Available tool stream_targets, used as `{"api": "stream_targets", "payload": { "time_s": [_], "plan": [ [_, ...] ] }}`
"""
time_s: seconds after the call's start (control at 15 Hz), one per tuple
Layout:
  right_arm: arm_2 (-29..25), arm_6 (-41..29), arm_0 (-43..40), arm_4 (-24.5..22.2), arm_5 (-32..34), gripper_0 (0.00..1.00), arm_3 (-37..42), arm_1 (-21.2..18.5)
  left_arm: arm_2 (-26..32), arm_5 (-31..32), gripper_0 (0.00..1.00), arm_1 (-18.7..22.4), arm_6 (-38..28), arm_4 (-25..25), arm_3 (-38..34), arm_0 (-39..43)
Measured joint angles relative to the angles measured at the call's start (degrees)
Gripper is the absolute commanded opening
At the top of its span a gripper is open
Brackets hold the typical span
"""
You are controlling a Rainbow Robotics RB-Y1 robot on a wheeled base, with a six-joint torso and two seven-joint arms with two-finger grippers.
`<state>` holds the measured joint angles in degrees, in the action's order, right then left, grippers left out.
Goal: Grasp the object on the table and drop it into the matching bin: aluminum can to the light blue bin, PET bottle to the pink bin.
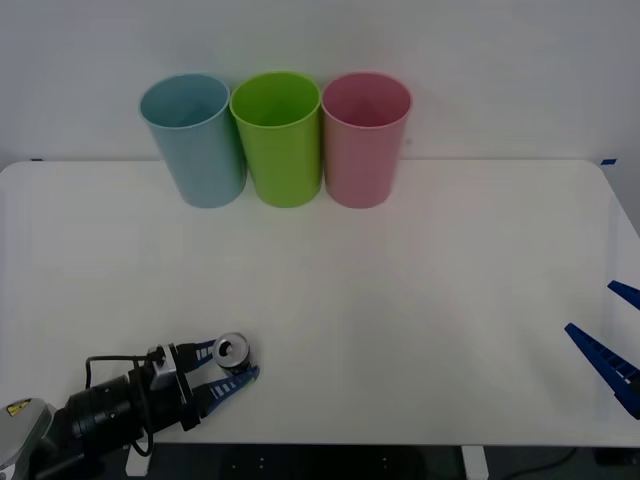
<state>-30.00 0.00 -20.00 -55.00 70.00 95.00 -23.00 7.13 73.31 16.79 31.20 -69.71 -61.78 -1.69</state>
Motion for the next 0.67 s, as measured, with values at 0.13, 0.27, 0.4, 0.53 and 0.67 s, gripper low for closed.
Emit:
{"api": "stream_targets", "payload": {
  "time_s": [0.13,0.27,0.4,0.53,0.67],
  "plan": [
    [0.0,-0.01,0.0,0.0,0.0,1.0,0.0,0.0,0.3,0.0,0.0,0.0,0.0,0.09,-0.01,0.11],
    [0.0,0.0,0.0,0.0,0.0,1.0,0.0,0.0,0.68,0.01,0.0,0.0,0.0,0.19,-0.01,0.18],
    [0.0,0.0,0.0,0.0,0.0,1.0,0.0,0.0,1.16,0.05,0.0,0.0,-0.07,0.25,0.0,0.21],
    [0.0,0.0,0.0,0.0,0.0,1.0,0.0,0.0,1.82,0.01,0.0,0.0,-0.11,0.59,-0.06,0.38],
    [0.0,0.0,0.0,0.0,0.0,1.0,0.0,0.0,2.64,-0.03,0.0,0.0,-0.36,1.81,-0.03,0.53]
  ]
}}
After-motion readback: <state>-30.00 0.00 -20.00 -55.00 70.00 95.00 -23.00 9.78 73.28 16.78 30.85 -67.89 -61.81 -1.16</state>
